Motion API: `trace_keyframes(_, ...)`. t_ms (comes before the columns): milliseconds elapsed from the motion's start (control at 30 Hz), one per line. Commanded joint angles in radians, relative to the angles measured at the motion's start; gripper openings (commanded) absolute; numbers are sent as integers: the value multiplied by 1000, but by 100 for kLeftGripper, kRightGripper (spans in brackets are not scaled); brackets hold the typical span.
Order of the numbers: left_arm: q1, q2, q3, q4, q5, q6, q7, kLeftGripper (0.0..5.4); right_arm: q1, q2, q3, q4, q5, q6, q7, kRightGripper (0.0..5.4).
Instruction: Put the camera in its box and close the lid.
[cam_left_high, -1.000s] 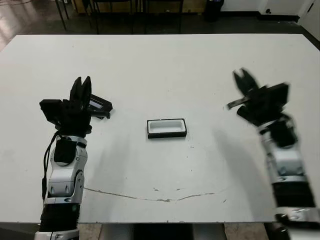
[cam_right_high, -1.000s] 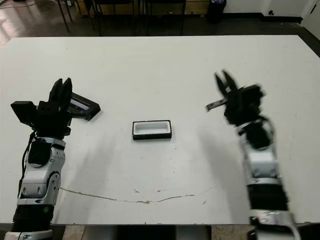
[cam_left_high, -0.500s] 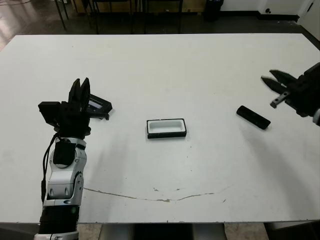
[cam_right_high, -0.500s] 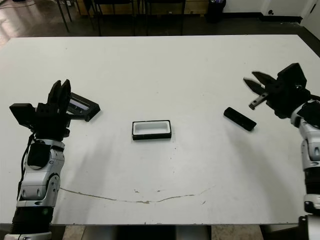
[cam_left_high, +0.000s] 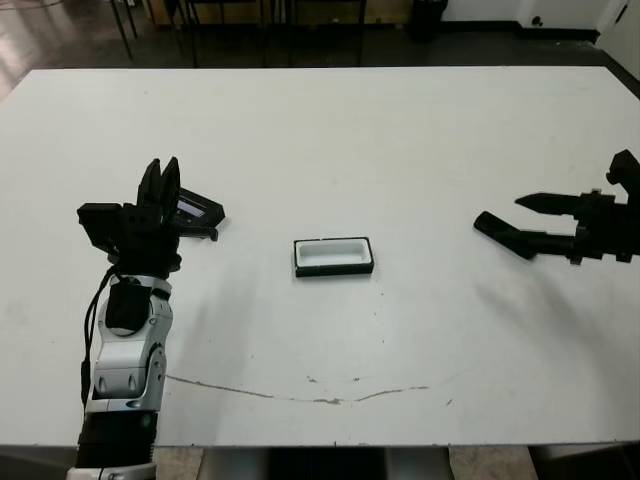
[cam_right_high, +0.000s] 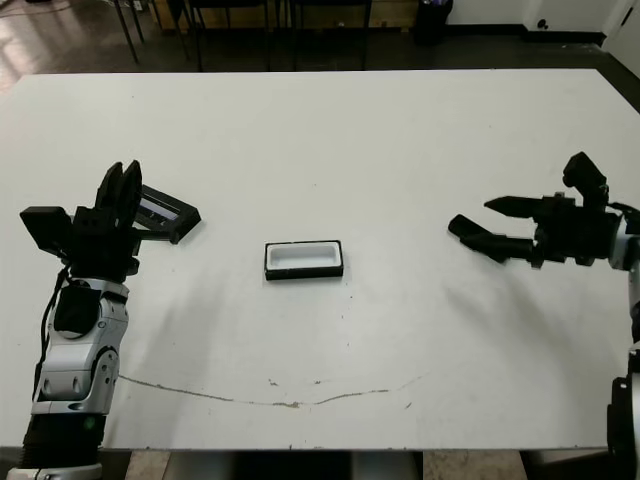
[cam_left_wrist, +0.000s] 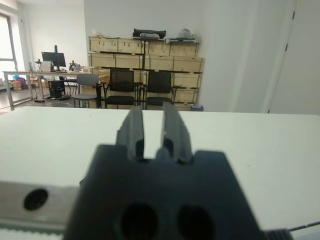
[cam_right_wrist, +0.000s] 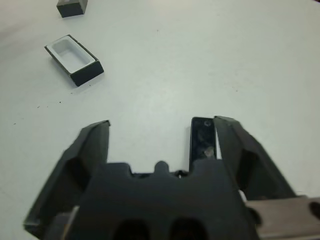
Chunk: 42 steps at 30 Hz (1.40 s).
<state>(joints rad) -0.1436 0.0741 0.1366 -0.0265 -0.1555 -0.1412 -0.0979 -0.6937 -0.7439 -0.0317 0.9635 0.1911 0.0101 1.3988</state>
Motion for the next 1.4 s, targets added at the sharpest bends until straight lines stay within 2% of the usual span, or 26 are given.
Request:
trace_keyframes(33,11,12,4,18,2,6,-8,0,4,3,-4,18,-13,22,-13,516)
trace_keyframes(67,10,13,5,19,2,7,-9,0,9,6,-7,19,-12,12,-16,539)
trace_keyframes(133,9,14,5,18,3,10,-9,0,19,9,-11,23,-14,-6,-24,539)
trace_keyframes(233,8,18,6,18,4,11,-11,0,32,8,-15,14,-19,28,-62,539)
trace_keyframes(500,8,27,10,24,6,5,-19,0,51,21,-32,31,-17,36,-98,539)
trace_keyframes(667,8,28,12,20,3,13,-20,0,83,35,-27,-17,-20,52,-148,539)
trace_keyframes(1267,9,37,18,29,-6,10,-42,0,153,91,-72,75,3,14,-182,539)
trace_keyframes(1400,5,35,18,29,-11,17,-43,0,161,89,-83,87,2,26,-209,539)
